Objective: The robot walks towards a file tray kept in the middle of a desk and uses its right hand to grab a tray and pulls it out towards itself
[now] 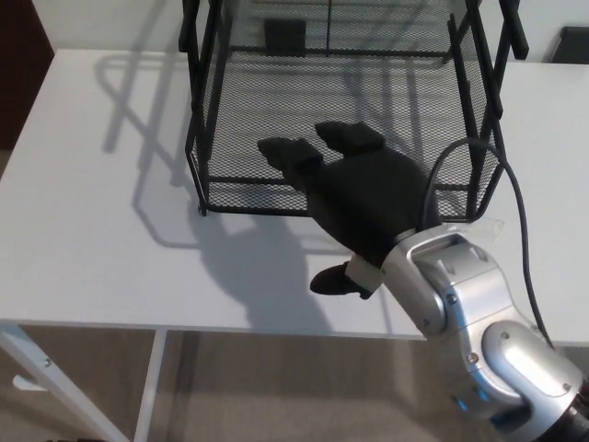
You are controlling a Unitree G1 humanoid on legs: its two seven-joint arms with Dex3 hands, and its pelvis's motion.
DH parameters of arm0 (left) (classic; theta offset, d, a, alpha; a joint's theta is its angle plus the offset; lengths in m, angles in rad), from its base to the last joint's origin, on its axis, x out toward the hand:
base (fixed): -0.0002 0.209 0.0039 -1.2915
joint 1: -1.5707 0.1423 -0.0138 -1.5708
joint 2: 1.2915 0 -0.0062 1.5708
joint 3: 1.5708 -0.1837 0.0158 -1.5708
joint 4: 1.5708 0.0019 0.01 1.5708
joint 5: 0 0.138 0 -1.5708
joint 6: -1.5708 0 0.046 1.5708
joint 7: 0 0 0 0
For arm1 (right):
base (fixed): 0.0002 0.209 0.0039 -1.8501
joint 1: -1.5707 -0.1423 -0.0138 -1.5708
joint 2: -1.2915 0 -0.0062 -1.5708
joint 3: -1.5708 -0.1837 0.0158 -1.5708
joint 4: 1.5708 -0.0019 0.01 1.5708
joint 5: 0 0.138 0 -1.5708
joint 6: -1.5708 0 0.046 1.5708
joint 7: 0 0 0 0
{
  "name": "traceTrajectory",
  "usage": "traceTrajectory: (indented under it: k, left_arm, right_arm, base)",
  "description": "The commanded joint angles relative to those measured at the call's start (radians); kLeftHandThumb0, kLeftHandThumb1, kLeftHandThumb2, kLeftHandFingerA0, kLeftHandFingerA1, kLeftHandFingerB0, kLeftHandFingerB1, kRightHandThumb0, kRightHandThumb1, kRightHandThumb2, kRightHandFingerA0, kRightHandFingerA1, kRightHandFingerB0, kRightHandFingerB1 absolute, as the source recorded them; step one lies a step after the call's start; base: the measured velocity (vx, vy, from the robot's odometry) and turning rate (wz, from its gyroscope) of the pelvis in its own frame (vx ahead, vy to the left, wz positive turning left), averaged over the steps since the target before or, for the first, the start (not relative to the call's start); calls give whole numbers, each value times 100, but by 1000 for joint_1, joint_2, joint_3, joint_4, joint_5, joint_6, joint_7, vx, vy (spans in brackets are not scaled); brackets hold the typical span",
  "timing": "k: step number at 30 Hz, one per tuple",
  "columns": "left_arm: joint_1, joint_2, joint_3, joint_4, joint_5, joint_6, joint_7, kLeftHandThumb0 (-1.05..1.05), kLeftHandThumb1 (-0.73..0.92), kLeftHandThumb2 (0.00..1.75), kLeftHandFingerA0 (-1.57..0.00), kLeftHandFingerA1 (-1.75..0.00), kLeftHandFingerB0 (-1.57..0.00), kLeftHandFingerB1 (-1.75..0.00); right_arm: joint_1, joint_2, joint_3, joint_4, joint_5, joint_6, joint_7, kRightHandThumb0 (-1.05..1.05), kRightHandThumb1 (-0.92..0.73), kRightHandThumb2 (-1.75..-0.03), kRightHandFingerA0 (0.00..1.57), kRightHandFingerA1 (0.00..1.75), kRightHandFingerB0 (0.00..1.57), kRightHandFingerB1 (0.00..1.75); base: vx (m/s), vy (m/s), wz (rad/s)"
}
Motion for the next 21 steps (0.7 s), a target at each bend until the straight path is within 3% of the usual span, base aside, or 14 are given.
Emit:
traceTrajectory:
  k: [1,21]
  left_arm:
    - [23,114,-55,-54,119,-52,-4,-53,18,60,-76,-59,-64,-51]
    - [23,130,-87,-50,119,-64,-1,-54,19,59,-77,-57,-63,-50]
  right_arm:
    - [-87,10,98,97,-524,173,-116,-63,-32,-82,0,26,0,24]
    - [-65,55,70,138,-513,193,-147,-60,-31,-81,0,25,0,25]
  base:
    - [0,0,0]
    - [0,0,0]
